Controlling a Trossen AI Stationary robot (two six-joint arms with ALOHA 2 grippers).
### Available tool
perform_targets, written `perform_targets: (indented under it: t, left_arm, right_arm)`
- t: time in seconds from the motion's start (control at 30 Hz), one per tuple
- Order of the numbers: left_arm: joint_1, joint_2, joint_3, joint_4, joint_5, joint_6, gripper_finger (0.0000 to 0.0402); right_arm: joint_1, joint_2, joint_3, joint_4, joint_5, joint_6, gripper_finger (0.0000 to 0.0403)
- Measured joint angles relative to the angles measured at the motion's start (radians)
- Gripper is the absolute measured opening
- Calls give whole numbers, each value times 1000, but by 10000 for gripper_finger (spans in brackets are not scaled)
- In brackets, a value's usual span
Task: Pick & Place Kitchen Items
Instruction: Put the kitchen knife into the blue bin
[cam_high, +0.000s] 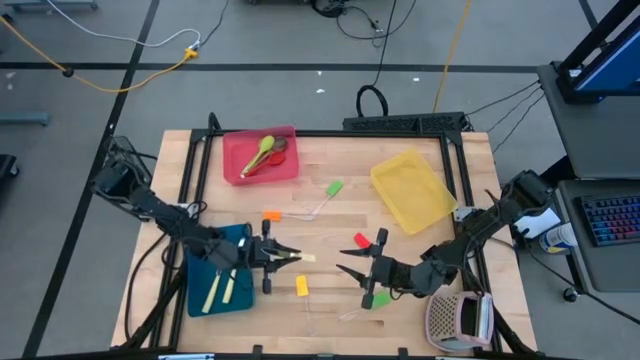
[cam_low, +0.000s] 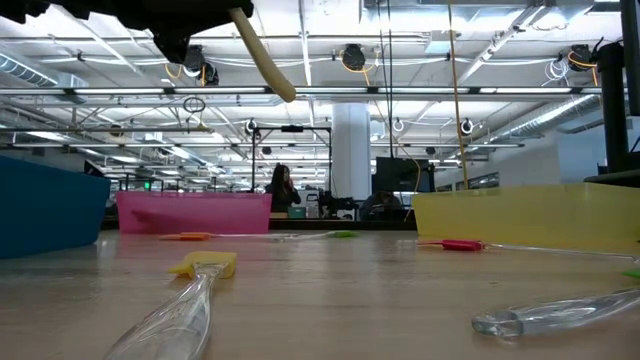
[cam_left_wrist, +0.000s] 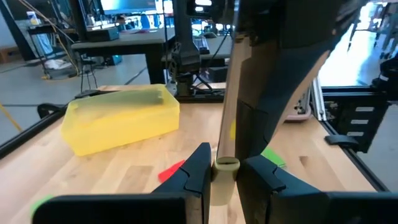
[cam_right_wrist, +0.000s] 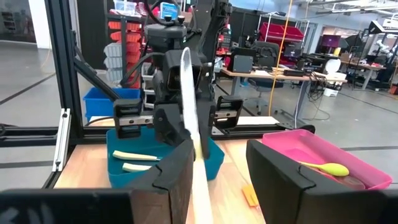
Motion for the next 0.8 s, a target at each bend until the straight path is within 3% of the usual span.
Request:
perform_targets:
  t: [0.63,0.8]
  left_arm:
    - [-93,4,0,-46,-3,-92,56]
    - [-134,4,45,-125,-57,-116,56]
  right_arm:
    - [-65,1,0,120,2,-153,142]
    - [-103,1,0,116,3,-151,141]
